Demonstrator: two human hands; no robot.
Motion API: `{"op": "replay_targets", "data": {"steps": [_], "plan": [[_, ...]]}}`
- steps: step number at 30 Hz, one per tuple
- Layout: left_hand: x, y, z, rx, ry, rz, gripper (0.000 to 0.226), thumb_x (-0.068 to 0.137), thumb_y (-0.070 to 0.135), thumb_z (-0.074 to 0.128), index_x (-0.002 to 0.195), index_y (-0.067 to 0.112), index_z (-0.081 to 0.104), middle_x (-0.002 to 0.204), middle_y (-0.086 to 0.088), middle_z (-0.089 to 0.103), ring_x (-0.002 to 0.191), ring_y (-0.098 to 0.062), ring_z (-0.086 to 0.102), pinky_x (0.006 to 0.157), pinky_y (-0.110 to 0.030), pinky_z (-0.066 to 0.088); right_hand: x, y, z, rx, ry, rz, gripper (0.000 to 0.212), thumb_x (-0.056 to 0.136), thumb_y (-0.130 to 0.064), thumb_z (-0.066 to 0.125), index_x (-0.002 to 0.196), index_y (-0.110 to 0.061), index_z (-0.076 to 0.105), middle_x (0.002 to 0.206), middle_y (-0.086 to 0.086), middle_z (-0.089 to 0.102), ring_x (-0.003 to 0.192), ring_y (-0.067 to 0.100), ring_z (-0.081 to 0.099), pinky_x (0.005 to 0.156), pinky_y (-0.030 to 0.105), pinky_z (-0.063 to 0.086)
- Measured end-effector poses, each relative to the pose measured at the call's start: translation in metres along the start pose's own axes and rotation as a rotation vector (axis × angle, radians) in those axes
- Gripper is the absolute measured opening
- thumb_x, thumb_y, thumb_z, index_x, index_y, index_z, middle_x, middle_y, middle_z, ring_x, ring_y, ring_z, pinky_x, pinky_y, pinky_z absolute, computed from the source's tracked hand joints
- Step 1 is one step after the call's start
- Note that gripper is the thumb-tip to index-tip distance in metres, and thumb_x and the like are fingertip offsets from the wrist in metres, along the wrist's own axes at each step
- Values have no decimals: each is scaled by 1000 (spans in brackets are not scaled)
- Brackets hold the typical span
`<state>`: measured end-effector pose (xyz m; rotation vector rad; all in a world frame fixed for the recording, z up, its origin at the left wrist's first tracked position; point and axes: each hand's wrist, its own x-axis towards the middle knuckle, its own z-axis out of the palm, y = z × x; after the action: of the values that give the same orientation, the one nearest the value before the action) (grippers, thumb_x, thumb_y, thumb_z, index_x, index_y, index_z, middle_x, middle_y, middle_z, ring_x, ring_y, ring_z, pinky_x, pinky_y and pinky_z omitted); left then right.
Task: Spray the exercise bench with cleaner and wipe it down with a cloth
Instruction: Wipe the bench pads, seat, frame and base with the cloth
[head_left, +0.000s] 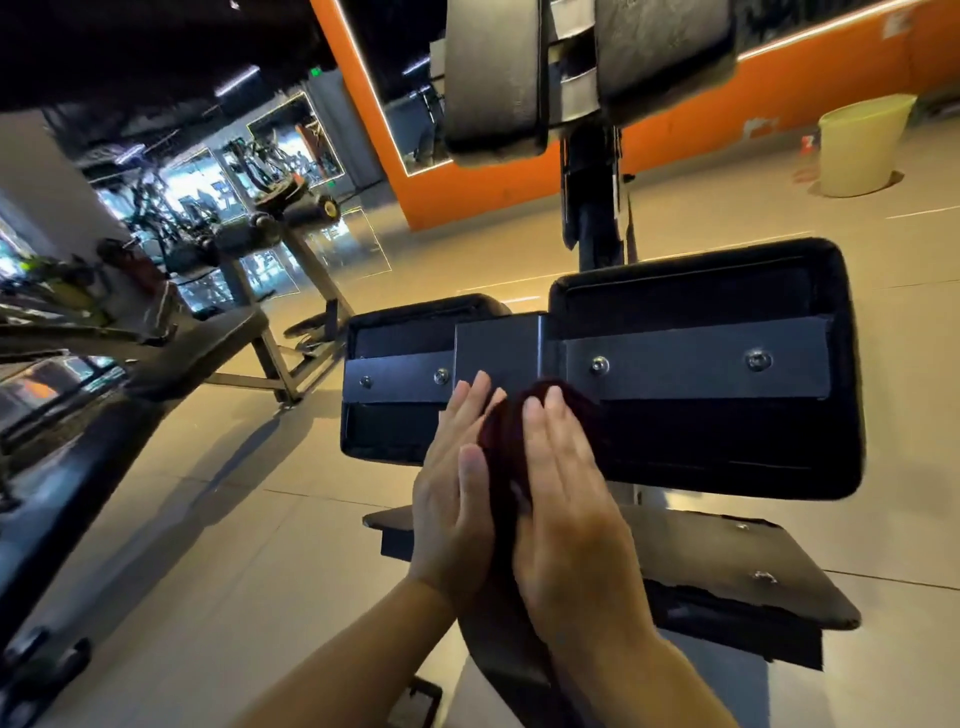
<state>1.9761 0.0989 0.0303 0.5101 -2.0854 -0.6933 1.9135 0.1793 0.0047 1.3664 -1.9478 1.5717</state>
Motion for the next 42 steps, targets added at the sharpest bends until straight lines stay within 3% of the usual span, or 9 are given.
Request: {"op": "replay_targets", "data": {"steps": [5, 12, 15, 18, 22, 28, 33, 37, 42], "plan": [[-1, -4, 1, -29, 4, 23, 60, 95, 68, 13, 137, 35, 41, 148, 31, 33, 144, -2, 24, 116, -17, 16, 73, -1, 6, 62, 9, 118, 63, 103, -24, 38, 155, -16, 3, 164, 0, 0, 148, 8, -5, 114, 14, -6], [0, 1, -5, -101, -63, -7, 48, 91, 73, 19, 132, 61, 40, 148, 10, 44, 143, -21, 32, 114, -56, 27, 17, -3, 24, 146, 142, 116, 59, 101, -24, 37, 154, -8, 16, 161, 12, 16, 150, 19, 12, 122, 28, 12], [4, 10, -19, 14, -166, -44, 52, 89, 75, 17, 134, 56, 36, 151, 22, 30, 146, -6, 22, 119, -46, 22, -23, -8, 26, 293, 77, 162, 61, 101, -35, 34, 154, -26, 5, 164, 2, 10, 151, 13, 7, 121, 23, 8], [-7, 9, -36, 254, -273, 3, 51, 93, 57, 22, 140, 39, 30, 151, 26, 20, 145, 3, 13, 121, -38, 16, -76, -4, 30, 267, 74, 102, 63, 103, -37, 35, 156, -29, 3, 164, -3, 8, 151, 16, 9, 118, 36, 21], [-19, 13, -50, 492, -317, 66, 47, 96, 47, 20, 138, 34, 32, 149, 22, 21, 140, 14, 9, 121, -33, 7, -138, 12, 39, 104, 17, 93, 109, 81, -8, 75, 157, -25, -1, 165, -6, 2, 149, 17, 13, 108, 44, 36], [-29, 27, -62, 436, -430, -23, 51, 91, 58, 20, 138, 41, 30, 143, 33, 29, 130, 25, 20, 107, -6, 17, -65, -2, 32, 301, 115, 103, 61, 102, -31, 36, 155, -23, 8, 162, 2, 16, 150, 19, 15, 121, 35, 20], [-54, 27, -68, 441, -414, -113, 54, 91, 51, 32, 139, 50, 8, 122, 55, 14, 106, 44, 15, 82, 13, 16, 18, 0, 36, 286, 259, 139, 55, 101, -15, 46, 148, 6, 26, 156, 22, 27, 148, 30, 21, 121, 40, 21], [-62, 20, -63, 536, -543, -118, 50, 93, 49, 26, 136, 57, 2, 143, 45, -3, 123, 36, -4, 93, 11, 3, -47, 0, 41, 323, 169, 88, 58, 103, -23, 40, 152, -6, 15, 161, 10, 12, 150, 26, 14, 122, 40, 17], [-67, 22, -49, 601, -553, -140, 55, 91, 49, 26, 134, 52, -8, 136, 45, -23, 120, 34, -19, 98, 5, -6, -157, 18, 64, 194, 117, 94, 75, 99, -21, 45, 156, -22, -5, 164, -4, -1, 151, 20, 11, 122, 34, 17]]}}
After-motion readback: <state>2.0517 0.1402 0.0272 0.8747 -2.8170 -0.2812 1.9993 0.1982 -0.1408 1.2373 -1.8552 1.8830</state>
